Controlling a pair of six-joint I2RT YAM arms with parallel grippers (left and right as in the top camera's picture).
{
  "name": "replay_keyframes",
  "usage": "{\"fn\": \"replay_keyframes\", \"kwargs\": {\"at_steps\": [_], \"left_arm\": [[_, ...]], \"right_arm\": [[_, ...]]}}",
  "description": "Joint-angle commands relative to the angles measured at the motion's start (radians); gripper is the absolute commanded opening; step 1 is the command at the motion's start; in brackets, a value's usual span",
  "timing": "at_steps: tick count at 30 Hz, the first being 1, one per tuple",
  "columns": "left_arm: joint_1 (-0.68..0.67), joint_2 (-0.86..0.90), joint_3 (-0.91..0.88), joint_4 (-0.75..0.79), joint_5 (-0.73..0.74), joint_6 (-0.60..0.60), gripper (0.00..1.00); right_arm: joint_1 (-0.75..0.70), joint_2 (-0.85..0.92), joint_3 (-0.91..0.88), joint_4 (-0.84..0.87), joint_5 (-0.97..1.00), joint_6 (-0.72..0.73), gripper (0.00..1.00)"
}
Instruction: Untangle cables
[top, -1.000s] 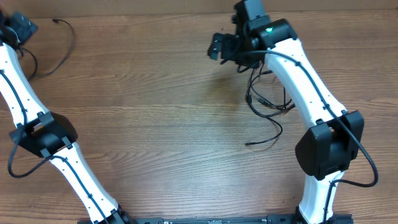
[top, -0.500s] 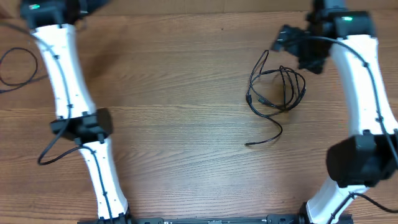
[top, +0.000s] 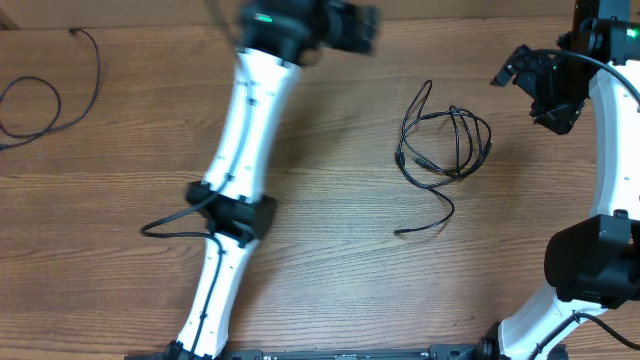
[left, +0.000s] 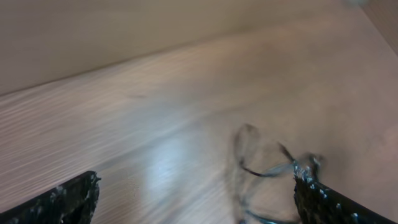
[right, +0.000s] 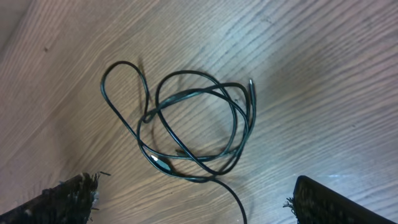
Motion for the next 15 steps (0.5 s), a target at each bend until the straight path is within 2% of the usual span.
{"fn": "replay_keyframes", "kwargs": {"at_steps": [1,9,15], "left_arm": [[-0.047,0.038,-0.076,0.038,-0.008,0.104,1.00],[-0.127,0.072,-0.264,0.181,-0.006,0.103,1.00],[-0.158,0.072,-0.427,0.381,-0.004,0.103,1.00]], "right_arm": [[-0.006,-0.013,0.016,-0.005,0.009,0.001,1.00],[-0.008,-0.013,0.016,-0.004,0.008,0.001,1.00],[-0.008,-0.013,0.016,-0.006,0.008,0.001,1.00]]}}
